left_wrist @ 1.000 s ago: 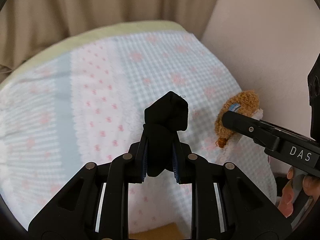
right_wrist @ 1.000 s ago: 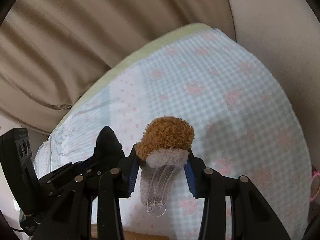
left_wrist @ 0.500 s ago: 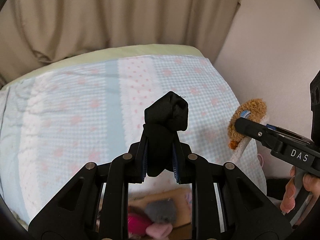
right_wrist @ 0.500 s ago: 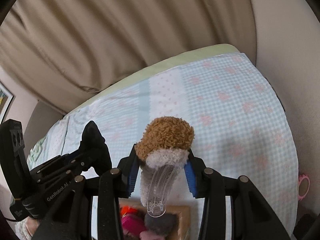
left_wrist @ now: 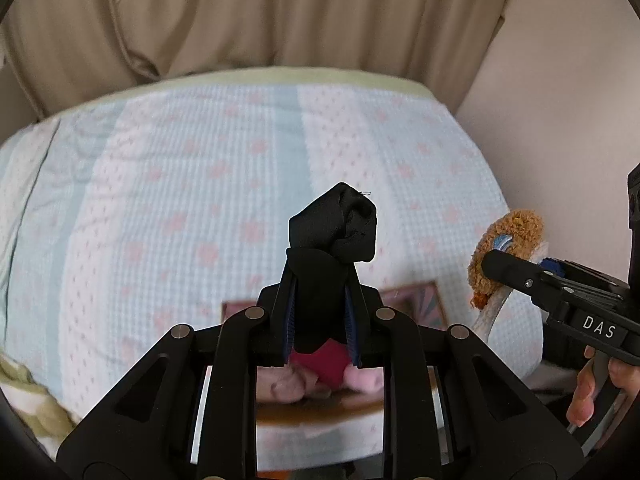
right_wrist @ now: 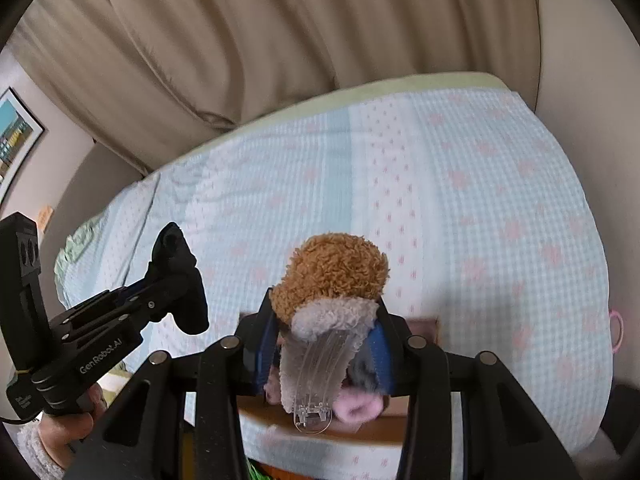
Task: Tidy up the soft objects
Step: 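Carry both items over the box and open both tools to drop them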
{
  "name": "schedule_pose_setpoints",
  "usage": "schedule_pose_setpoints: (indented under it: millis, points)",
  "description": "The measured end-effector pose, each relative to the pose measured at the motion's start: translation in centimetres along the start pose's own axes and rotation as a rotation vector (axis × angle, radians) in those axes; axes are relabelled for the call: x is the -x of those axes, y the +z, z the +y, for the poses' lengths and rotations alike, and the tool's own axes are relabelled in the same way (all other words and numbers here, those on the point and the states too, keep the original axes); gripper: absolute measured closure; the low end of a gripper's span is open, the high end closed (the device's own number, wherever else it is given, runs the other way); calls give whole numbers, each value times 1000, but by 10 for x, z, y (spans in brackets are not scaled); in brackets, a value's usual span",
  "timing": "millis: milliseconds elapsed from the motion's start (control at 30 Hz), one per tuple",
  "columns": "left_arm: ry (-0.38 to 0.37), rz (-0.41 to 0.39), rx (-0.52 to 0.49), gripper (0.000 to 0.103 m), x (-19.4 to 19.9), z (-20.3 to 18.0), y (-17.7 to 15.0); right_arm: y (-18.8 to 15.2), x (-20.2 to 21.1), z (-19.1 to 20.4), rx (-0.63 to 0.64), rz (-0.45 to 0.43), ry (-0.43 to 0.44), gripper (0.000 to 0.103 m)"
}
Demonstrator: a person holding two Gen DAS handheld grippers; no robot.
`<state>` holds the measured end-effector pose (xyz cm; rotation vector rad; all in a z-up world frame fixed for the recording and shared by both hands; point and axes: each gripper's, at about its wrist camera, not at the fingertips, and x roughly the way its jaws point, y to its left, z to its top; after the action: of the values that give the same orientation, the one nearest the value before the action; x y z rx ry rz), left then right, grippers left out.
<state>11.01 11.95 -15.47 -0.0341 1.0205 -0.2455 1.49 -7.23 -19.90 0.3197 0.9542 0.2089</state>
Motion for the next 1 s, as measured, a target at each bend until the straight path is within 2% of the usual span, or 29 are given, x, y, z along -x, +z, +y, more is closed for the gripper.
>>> schedule_pose_setpoints:
  millis: [167,367,633,800,1000]
  points:
    - [-15,48,13,85,-10,15,-39,-34,-13,2,4,32,-54,65]
    - [-35,118,-11,85,-48,8,-75,-66,-39,-11,8,83,-117,65]
    - [-53,202,-7,85,-109,-3,-104,-88,-83,-33,64,155,-187,65]
    - [-48,249,10,85,-142,-10,-116,-99,-108,-52,68,204,-185,65]
    - [-43,273,-7,85,-159,-20,-113,-97,-121,-63,76,232,-174,65]
